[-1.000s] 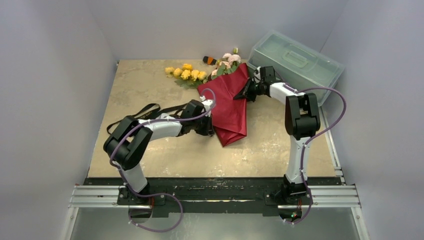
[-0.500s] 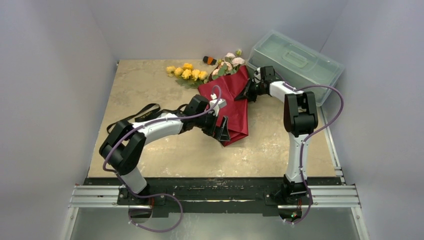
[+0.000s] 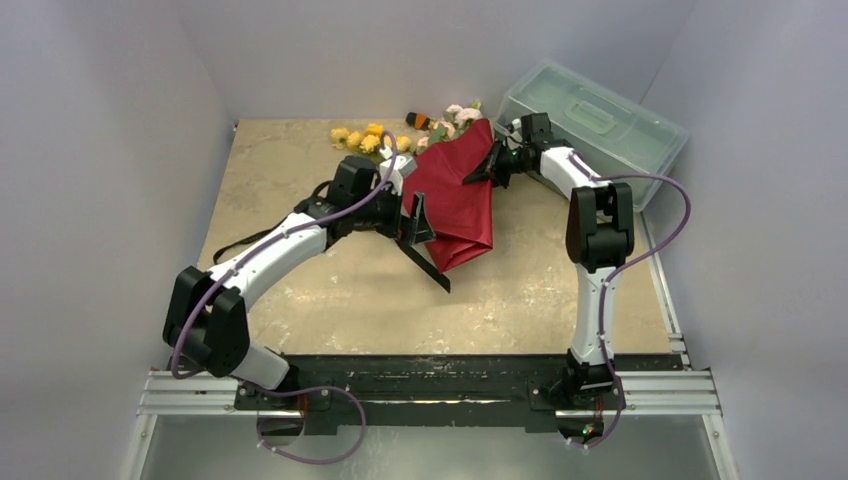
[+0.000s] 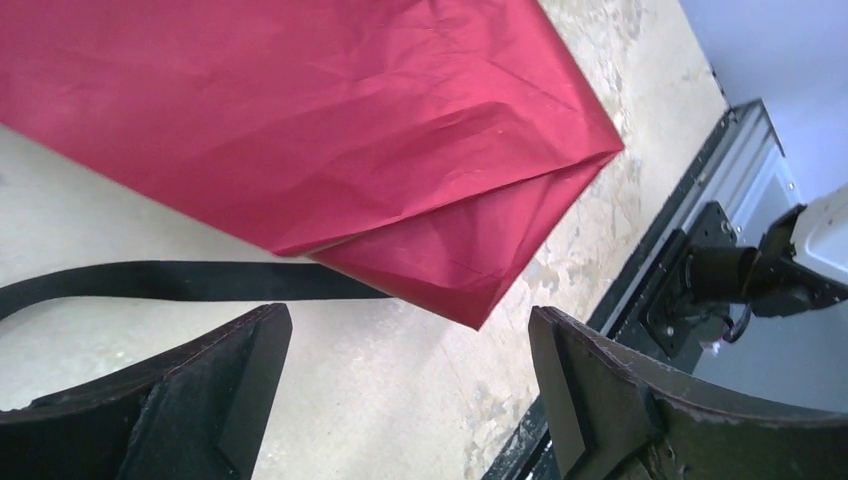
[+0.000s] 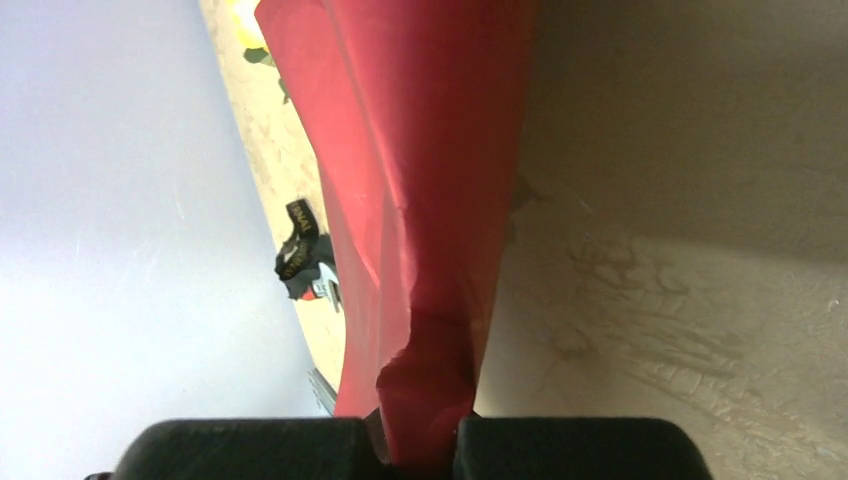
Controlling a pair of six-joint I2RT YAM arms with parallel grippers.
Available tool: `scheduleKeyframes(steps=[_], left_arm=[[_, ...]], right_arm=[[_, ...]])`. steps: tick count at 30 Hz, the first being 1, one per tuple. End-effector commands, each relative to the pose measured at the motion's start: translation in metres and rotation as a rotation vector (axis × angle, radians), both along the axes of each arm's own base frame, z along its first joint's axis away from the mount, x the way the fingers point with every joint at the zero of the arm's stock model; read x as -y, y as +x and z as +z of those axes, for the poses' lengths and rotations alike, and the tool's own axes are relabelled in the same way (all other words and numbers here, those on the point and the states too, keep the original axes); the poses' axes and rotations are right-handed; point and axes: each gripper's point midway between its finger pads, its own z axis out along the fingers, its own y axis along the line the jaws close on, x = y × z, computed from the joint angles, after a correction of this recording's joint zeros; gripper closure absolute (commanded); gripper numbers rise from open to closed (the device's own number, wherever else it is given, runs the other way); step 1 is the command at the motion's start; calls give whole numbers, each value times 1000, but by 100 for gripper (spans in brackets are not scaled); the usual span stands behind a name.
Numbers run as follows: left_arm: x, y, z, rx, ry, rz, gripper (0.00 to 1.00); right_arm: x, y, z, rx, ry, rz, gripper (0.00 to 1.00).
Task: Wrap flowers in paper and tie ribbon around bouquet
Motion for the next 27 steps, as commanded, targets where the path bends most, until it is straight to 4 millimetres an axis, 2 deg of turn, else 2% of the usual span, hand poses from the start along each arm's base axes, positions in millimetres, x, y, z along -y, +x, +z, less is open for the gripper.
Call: scheduleKeyframes(steps=[1,4,8,11,14,17,21,23,27], left_arm=[[-22,21,28,82,2,106,5],[-45,38,22,97,69,234,7],[-85,75,12,103,165,479,6],[-98,107,14,132,157,622,1],[-110,136,14,144,145,765,0],[-112,164,7,116,69,834,0],[-103,193,-19,60,-11,843,0],[-97,210,-26,48,-104,831,0],[-89,231,-45,-8,-199,808,0]], right_arm=[[24,42,38,140,25,-87,100],[21,37,31,130,26,-87,100],[11,28,20,113,26,-70,100],[3,23,14,106,21,-57,100],[-5,19,13,104,18,-44,100],[-16,14,13,101,15,-32,100],[-29,11,13,95,25,-29,100],[-34,10,11,89,28,-26,100],[-41,9,11,83,39,-26,100]])
